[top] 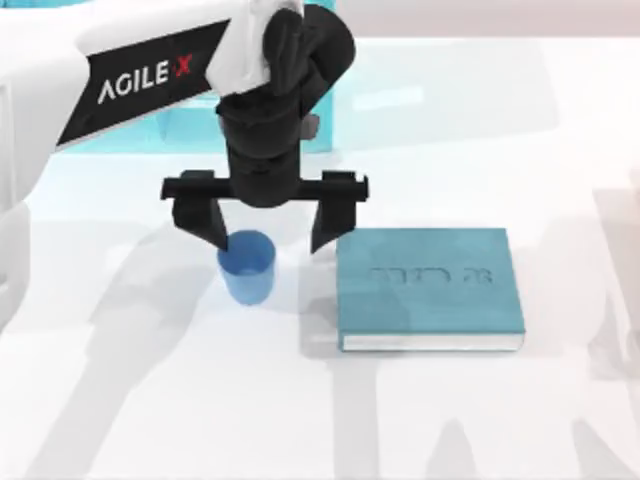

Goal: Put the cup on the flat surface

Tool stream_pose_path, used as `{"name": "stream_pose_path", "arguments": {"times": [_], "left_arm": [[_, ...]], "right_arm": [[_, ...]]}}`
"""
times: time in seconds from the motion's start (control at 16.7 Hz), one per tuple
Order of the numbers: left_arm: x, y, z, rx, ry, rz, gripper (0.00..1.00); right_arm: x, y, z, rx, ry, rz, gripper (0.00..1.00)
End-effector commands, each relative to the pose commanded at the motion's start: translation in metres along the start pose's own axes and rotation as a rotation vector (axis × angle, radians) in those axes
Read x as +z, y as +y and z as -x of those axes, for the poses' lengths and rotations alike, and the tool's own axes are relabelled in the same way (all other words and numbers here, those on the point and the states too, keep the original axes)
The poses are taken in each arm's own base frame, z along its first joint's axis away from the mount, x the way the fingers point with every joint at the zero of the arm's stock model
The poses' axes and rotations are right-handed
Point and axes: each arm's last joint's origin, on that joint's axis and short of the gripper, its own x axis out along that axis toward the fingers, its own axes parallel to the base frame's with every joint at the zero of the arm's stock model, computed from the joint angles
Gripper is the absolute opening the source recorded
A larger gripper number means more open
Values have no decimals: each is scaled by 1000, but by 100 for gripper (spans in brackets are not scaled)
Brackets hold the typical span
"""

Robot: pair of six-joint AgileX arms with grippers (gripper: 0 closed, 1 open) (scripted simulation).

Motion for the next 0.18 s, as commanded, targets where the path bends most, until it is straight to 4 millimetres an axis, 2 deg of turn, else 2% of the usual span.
{"name": "stream_pose_path", "arguments": {"times": [0.18], "left_arm": [[0,0,0,0,0,0,100]], "right_arm": [[0,0,0,0,0,0,100]]}}
